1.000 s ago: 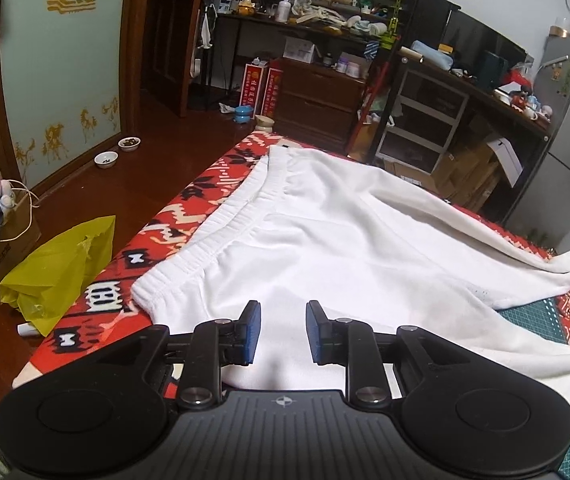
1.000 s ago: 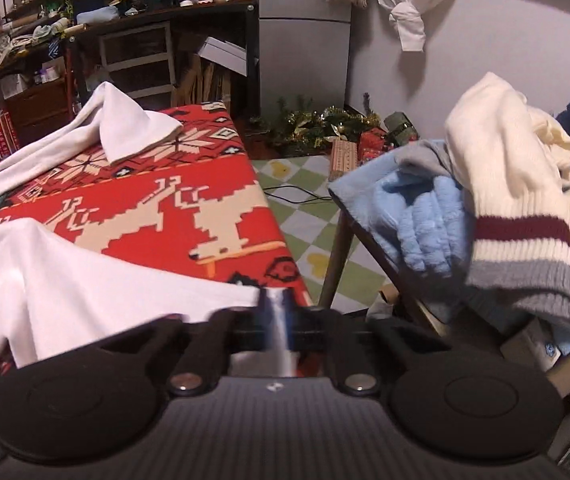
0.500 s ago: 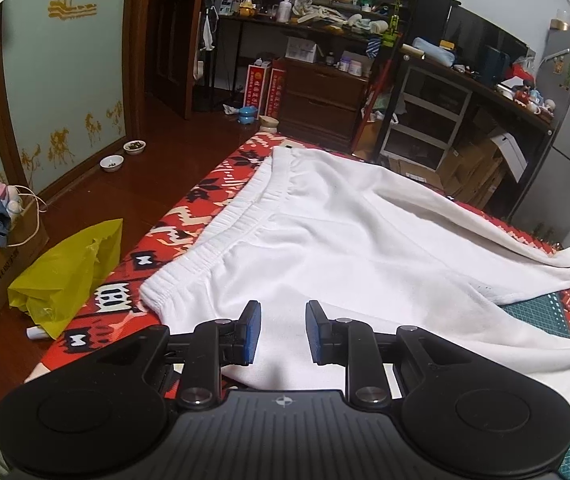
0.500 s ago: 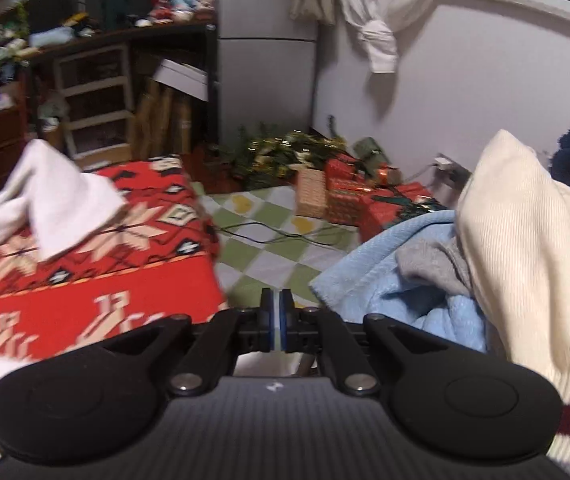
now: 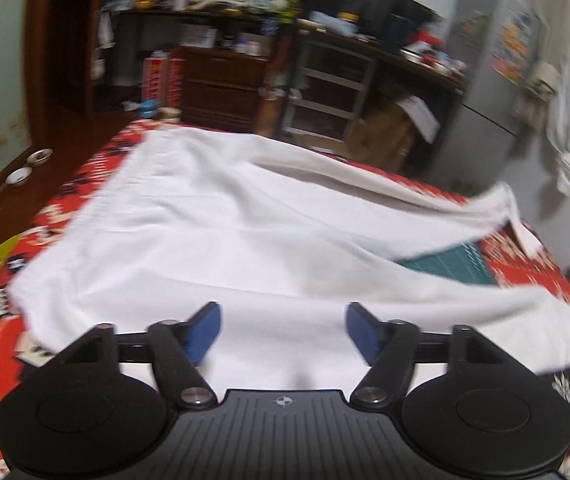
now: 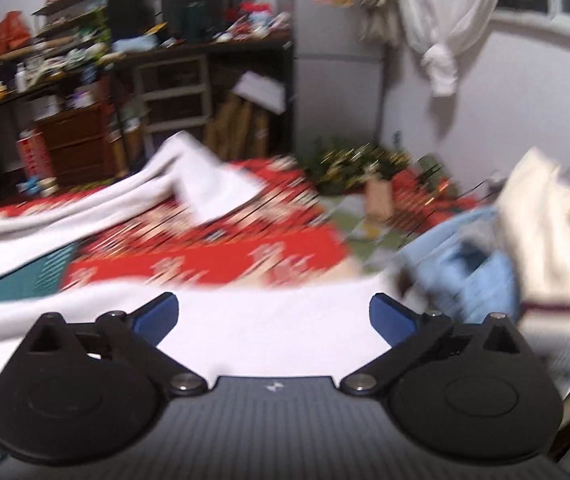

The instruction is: Fold clothes

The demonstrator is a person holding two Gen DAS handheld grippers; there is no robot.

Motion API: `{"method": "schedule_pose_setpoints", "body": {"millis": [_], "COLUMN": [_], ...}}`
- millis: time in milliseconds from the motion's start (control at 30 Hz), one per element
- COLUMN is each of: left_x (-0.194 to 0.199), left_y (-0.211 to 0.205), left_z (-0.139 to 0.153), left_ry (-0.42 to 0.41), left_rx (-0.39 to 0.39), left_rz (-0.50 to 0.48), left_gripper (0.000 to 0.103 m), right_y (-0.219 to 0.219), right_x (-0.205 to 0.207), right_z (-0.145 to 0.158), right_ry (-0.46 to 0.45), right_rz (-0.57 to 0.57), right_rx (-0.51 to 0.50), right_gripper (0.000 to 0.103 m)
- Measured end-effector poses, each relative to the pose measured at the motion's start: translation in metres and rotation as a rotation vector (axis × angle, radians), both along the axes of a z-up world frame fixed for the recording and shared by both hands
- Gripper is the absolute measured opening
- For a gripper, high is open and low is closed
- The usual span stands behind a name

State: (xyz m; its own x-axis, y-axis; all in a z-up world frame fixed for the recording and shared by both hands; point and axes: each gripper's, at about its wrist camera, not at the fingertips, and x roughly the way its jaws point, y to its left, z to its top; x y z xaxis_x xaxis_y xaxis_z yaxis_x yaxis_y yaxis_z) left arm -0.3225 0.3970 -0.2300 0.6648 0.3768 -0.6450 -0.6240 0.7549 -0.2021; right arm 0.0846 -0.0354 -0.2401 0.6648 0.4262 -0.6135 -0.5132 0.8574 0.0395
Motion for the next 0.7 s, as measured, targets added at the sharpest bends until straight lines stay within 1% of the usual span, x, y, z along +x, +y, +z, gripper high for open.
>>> {"method": "schedule_pose_setpoints", "body": {"millis": [67,167,267,367,400,433,467,500,567,700], "left_x": [0.011,0.024,0.033,0.039,0.04,0.04,0.041,0.04,0.039,0.038], "left_y": [-0.011,-0.024,-0.027,-0.024,-0.025,-0.028,-0.03,-0.03,-0.03,-0.031], "left_z": [-0.009,-0.025,-0.041,-0.058,-0.063,-0.064,-0.066,-0.068,-0.07,-0.07], "left_ry": [0.024,0.064,0.099,0.145,0.153,0.158,0.168,0.161,0.146,0.13], "left_rx": [0.018,0.056,0.086,0.076,0.092,0.118,0.128,0.131,0.136,0.139], "left_rz": [-0.031,-0.072,-0.071,-0.066,-0.061,-0.061,-0.057,-0.05,-0.038,-0.036], "left_gripper": [0.08,0.08,0.08,0.082,0.084,0.09,0.095,0.097,0.103,0.103], "right_y": [0.019,0.046,0.072,0.087,0.091,0.091,0.09,0.088,0.087,0.083], "right_x": [-0.022,-0.047,-0.068,-0.075,-0.075,-0.074,-0.073,-0.072,-0.074,-0.075], "right_z": [-0.011,-0.029,-0.045,-0.059,-0.064,-0.068,-0.071,-0.073,-0.075,-0.076], "right_ry": [-0.004,-0.017,-0.028,-0.016,-0.002,0.014,0.029,0.039,0.017,0.008], "right_rz": [0.035,0.063,0.081,0.065,0.055,0.038,0.018,-0.005,-0.01,-0.014], "right_rx": [-0.016,-0.05,-0.086,-0.129,-0.145,-0.134,-0.113,-0.086,-0.088,-0.078], "right_gripper": [0.103,0.103,0.103,0.103,0.103,0.103,0.103,0.103,0.103,0.103]}}
